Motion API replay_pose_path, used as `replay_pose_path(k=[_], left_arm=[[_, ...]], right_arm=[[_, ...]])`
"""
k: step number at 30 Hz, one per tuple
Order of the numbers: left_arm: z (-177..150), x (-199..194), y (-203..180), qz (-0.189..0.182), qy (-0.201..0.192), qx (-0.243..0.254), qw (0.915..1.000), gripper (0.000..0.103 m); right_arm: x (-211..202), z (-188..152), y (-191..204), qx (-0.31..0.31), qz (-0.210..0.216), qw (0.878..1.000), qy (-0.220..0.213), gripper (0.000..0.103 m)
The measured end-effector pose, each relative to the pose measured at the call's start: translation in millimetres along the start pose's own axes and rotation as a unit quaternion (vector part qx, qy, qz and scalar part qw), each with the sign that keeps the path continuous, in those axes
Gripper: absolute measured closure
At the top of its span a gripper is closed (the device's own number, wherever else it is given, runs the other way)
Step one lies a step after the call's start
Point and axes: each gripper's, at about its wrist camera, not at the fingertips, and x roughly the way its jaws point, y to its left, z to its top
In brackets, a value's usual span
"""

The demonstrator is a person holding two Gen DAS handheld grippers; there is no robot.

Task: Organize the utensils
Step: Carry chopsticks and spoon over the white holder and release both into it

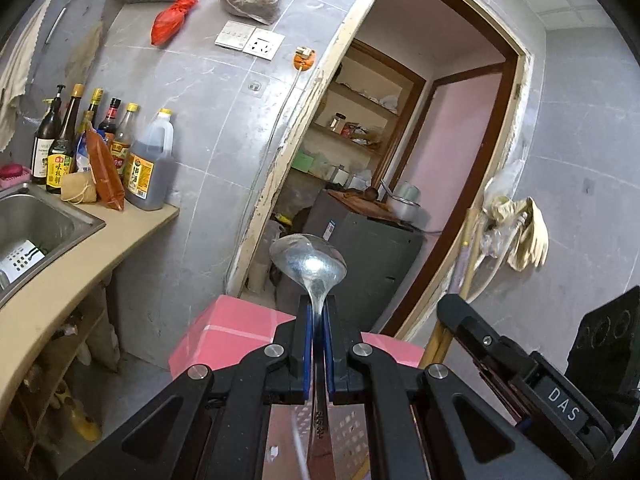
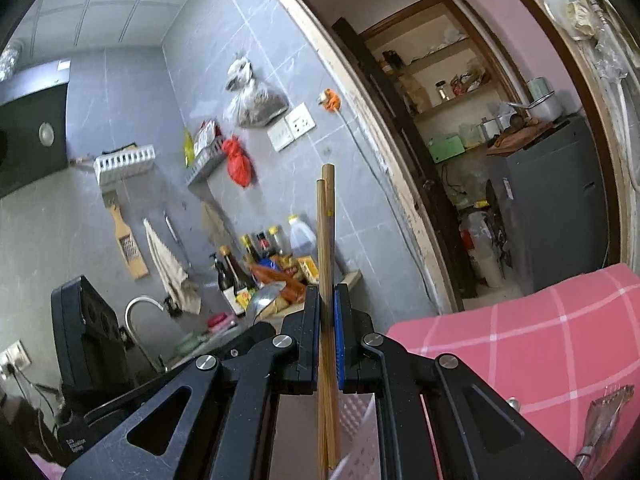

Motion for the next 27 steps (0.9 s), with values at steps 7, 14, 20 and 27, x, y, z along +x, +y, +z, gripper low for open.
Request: replay_pose_path(k=[7, 14, 20, 27], left_arm=[[-10, -10, -3, -0.008, 0.017, 0.032, 0.9993, 0.097], [-11, -22, -6, -0.009, 0.042, 0.055, 0.9976, 0.097], [-5, -35, -12, -0.01, 0.044, 0.067, 0.9967, 0.096], [6, -61, -33, -0.012, 0.018, 0.066, 0.9976, 0.062]], right_arm=[[-7, -9, 0, -0.008, 0.0, 1.0, 0.023, 0.096], [-16, -9, 1, -0.011, -0.009, 0.999, 0.046, 0.096], [-32, 2, 5, -0.011, -0.024, 0.999, 0.035, 0.086], [-78, 28, 10, -0.027, -0.069, 0.997, -0.008, 0.06]])
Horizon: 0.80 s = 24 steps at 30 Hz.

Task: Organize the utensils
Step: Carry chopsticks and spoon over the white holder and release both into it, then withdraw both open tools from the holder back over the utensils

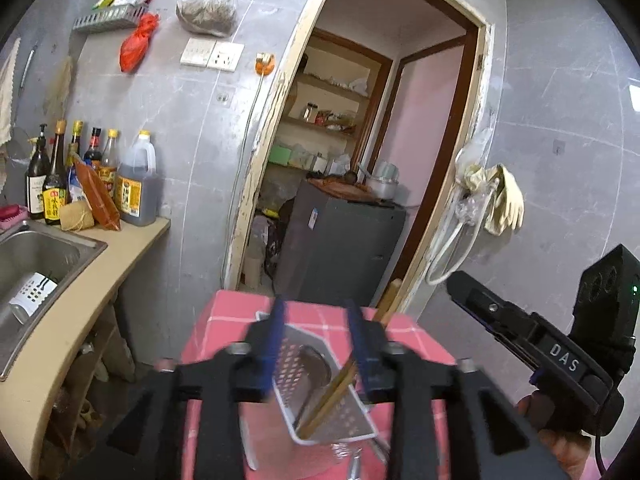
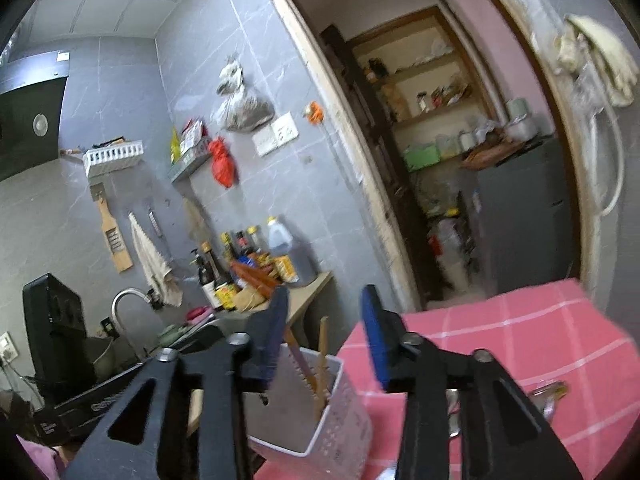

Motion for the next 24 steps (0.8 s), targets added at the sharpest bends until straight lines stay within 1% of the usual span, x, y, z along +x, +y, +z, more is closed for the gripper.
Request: replay_pose_path(k=[1, 2, 3, 4, 5, 6, 7, 13, 16, 17, 20, 24], left_arm=[[1, -4, -4, 0.001, -0.007, -0.001, 1.0, 0.055], [2, -9, -9, 0.003, -0.012, 0.0, 0.9999, 0.052], [3, -11, -12, 0.003, -0.015, 0.001, 0.9999, 0.051], [4, -15, -18, 0.006, -0.018, 0.004, 0.9998, 0.046], [4, -19, -23, 0.01, -0.023, 0.009, 0.9996, 0.039], [4, -21, -27, 0.013, -0.028, 0.013, 0.9994, 0.035], [3, -24, -32, 0.017, -0.033, 0.017, 0.9992, 0.027], [-11, -38, -61, 0.028, -0.046, 0.037, 0.9979, 0.009], [-23, -43, -73, 0.034, -0.051, 0.043, 0.9972, 0.004], [-26, -44, -76, 0.036, -0.053, 0.045, 0.997, 0.002], [-39, -47, -87, 0.046, -0.054, 0.05, 0.9963, 0.001], [-52, -46, -97, 0.056, -0.049, 0.05, 0.996, 0.001]], right_arm=[[-7, 4, -1, -0.004, -0.008, 1.0, -0.006, 0.056], [-16, 8, -2, -0.011, -0.023, 1.0, -0.013, 0.054], [-22, 12, -3, -0.015, -0.032, 0.999, -0.017, 0.049], [-31, 15, -4, -0.021, -0.045, 0.999, -0.023, 0.044], [-42, 18, -7, -0.028, -0.058, 0.997, -0.031, 0.041], [-51, 20, -8, -0.034, -0.07, 0.996, -0.037, 0.034], [-57, 23, -10, -0.04, -0.079, 0.995, -0.042, 0.027], [-101, 27, -20, -0.077, -0.142, 0.985, -0.064, 0.007], [-117, 26, -23, -0.092, -0.167, 0.979, -0.073, 0.002], [-122, 25, -24, -0.096, -0.174, 0.977, -0.075, 0.001], [-134, 21, -27, -0.106, -0.19, 0.973, -0.075, 0.001], [-144, 17, -34, -0.118, -0.2, 0.97, -0.071, 0.001]])
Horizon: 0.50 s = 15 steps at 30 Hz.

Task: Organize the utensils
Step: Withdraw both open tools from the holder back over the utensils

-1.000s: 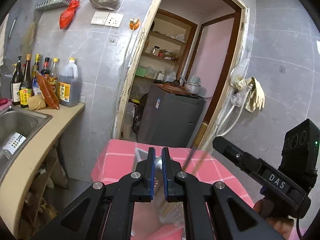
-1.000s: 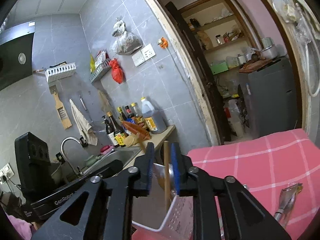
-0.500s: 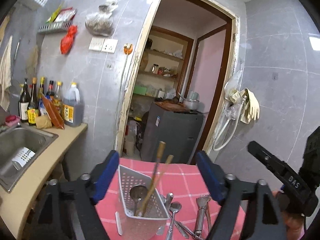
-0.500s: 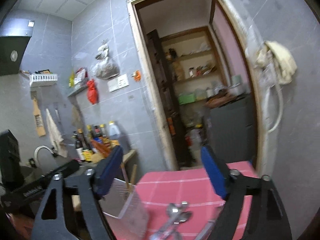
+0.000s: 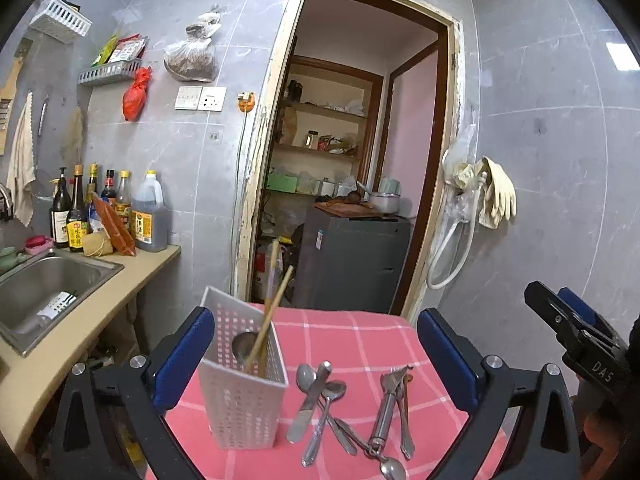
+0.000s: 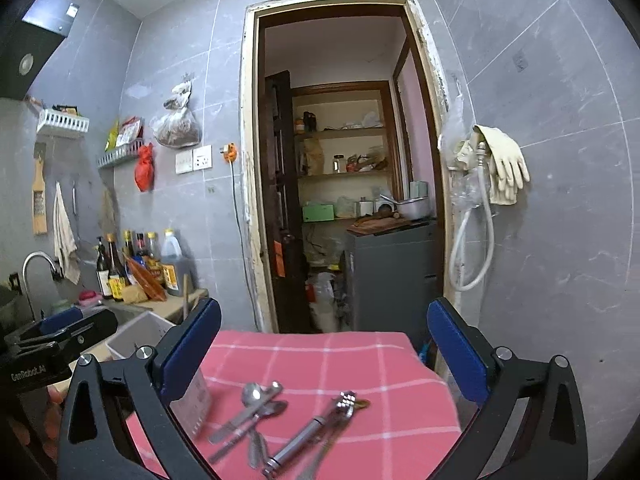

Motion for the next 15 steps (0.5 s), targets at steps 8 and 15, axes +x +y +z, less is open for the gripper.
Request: replay_pose_path(k=[8, 15], left_arm=[[-30, 8, -18, 0.022, 0.029, 0.003, 0.9993, 0.001], [-62, 31, -32, 0.023, 0.086, 0.007, 0.996, 0.001]], right_arm=[[7, -25, -26, -0.004, 0.003, 0.999, 0.038, 0.001], [34, -61, -53, 0.013, 0.026, 0.996, 0.09, 0.001]])
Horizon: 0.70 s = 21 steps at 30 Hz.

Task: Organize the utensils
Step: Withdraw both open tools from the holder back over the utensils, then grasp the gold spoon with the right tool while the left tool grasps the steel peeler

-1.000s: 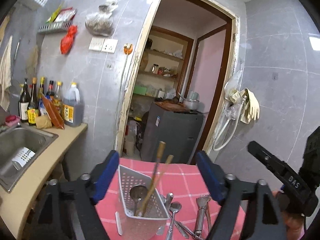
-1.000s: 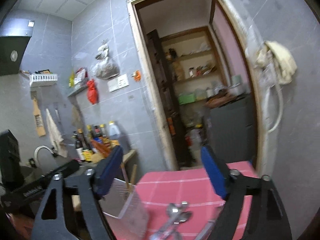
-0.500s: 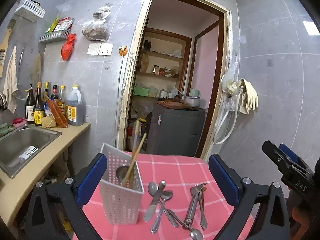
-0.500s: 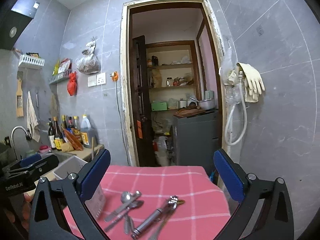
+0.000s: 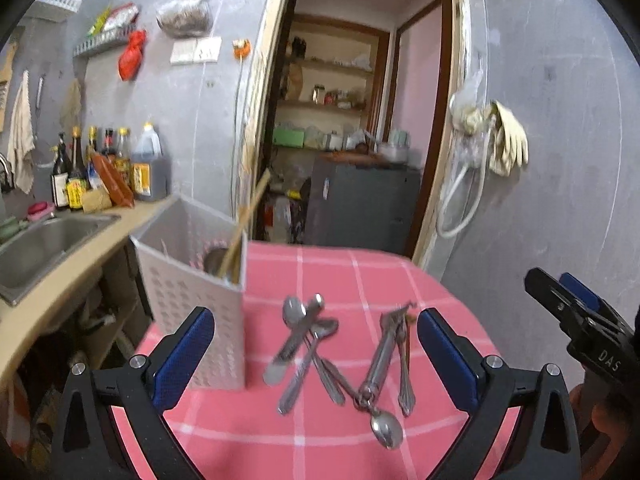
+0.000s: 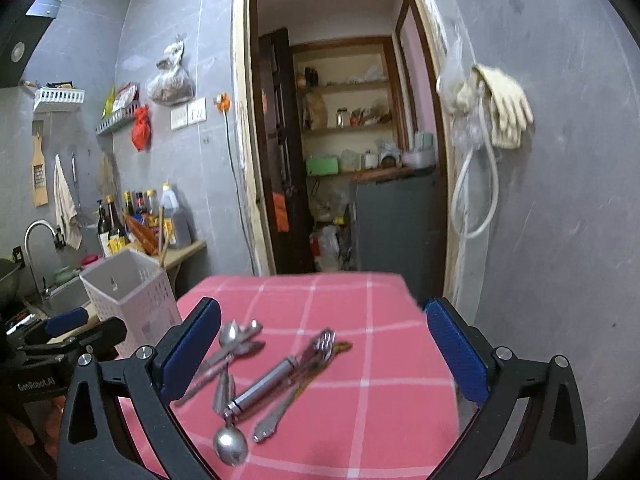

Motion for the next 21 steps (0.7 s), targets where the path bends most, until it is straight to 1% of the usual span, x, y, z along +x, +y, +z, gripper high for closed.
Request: replay_pose_path(k=[4, 6, 8, 10, 12, 14, 15, 16, 17, 19, 20, 21], left_arm=[[-13, 17, -10, -0.012, 0.026, 0.007, 0.9996, 0.001], [-17, 28, -16, -0.025, 0.039, 0.014, 0.9988, 0.001], [-19, 37, -20, -0.033, 0.048, 0.017, 0.9982, 0.001], [-21, 48, -24, -0.046, 0.057, 0.016, 0.9972, 0.004], [-21, 61, -26, -0.057, 0.069, 0.018, 0.9958, 0.011], [-22, 76, -29, -0.07, 0.087, 0.017, 0.9936, 0.019], [-22, 82, -30, -0.075, 0.092, 0.018, 0.9928, 0.02], [-22, 88, -32, -0.079, 0.097, 0.018, 0.9919, 0.023], [-22, 97, -34, -0.085, 0.106, 0.02, 0.9905, 0.026], [-21, 109, -36, -0.095, 0.119, 0.021, 0.9882, 0.03], [-21, 116, -38, -0.099, 0.127, 0.022, 0.9868, 0.034], [-21, 124, -40, -0.103, 0.138, 0.023, 0.9849, 0.035]], right_arm=[[26, -17, -18, 0.019, 0.027, 0.999, 0.04, 0.001], [38, -25, -28, 0.034, 0.039, 0.997, 0.063, 0.002], [53, -31, -39, 0.051, 0.052, 0.994, 0.086, 0.004], [66, -37, -46, 0.057, 0.062, 0.991, 0.105, 0.017], [82, -42, -54, 0.069, 0.073, 0.987, 0.127, 0.024], [97, -45, -60, 0.077, 0.081, 0.983, 0.147, 0.028], [105, -49, -62, 0.08, 0.084, 0.981, 0.158, 0.033], [110, -51, -63, 0.083, 0.087, 0.979, 0.164, 0.037], [119, -54, -65, 0.09, 0.093, 0.976, 0.175, 0.038], [133, -59, -66, 0.102, 0.103, 0.97, 0.195, 0.048], [139, -62, -67, 0.108, 0.107, 0.968, 0.202, 0.05], [146, -65, -68, 0.114, 0.11, 0.964, 0.212, 0.054]])
